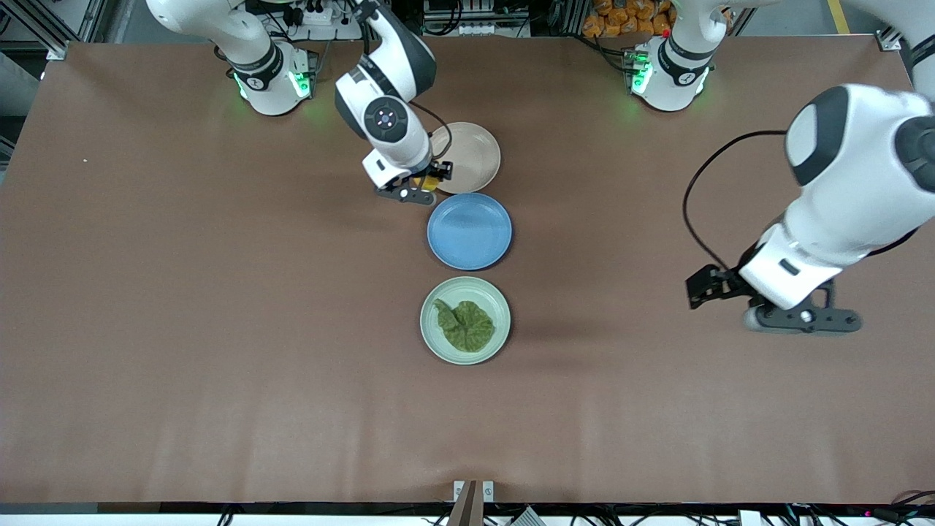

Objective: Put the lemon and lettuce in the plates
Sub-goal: 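Carry the lemon onto the cream plate with the right gripper while left retracts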

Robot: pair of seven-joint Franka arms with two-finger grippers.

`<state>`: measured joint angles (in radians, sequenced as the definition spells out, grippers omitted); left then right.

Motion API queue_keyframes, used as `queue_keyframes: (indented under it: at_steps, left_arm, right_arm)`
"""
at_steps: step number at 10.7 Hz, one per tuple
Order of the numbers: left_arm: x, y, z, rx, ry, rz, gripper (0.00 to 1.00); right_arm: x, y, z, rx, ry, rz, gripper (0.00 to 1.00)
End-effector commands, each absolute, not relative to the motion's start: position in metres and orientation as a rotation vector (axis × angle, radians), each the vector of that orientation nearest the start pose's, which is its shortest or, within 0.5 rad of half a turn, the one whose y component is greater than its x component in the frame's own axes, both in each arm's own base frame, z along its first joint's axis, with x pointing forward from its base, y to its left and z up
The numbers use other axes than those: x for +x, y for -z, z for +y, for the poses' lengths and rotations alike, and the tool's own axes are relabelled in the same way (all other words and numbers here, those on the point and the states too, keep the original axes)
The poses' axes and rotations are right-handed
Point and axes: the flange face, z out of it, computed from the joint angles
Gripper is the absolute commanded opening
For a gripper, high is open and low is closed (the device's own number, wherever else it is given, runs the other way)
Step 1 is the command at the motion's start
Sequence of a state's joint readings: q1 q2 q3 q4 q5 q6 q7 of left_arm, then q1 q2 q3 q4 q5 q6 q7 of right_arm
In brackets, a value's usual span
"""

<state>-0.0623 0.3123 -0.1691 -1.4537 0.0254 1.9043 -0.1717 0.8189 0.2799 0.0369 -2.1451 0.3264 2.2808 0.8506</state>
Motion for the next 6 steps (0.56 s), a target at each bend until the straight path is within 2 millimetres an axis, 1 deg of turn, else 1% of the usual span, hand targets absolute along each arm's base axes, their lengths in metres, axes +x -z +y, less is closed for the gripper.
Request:
queue_keyframes:
  at_steps: [1,2,3,4,5,6]
  left_arm:
    - [0.64,-0.549,-0.093,-3.145,0.168,0.022,1.0]
    - [0.637,-0.557,-0.079,-3.14,0.156,-0.01,1.0]
    - [0.632,-0.563,-0.07,-3.136,0.139,-0.032,1.0]
    - [0.628,-0.567,-0.06,-3.131,0.109,-0.056,1.0]
    - [0.619,-0.581,-0.059,-3.126,0.118,-0.061,1.0]
    - [0.614,-0.584,-0.06,-3.123,0.081,-0.062,1.0]
  right_arm:
    - [0.328,-0.227,0.454,-3.027,-0.367,0.437,0.0]
    - [0.322,-0.223,0.459,-3.023,-0.35,0.441,0.0]
    - [0.318,-0.221,0.462,-3.025,-0.349,0.447,0.0]
    - [0.317,-0.22,0.462,-3.028,-0.356,0.463,0.02]
    - [0.311,-0.219,0.465,-3.031,-0.36,0.478,0.06]
    - [0.307,-0.215,0.468,-3.036,-0.364,0.495,0.13]
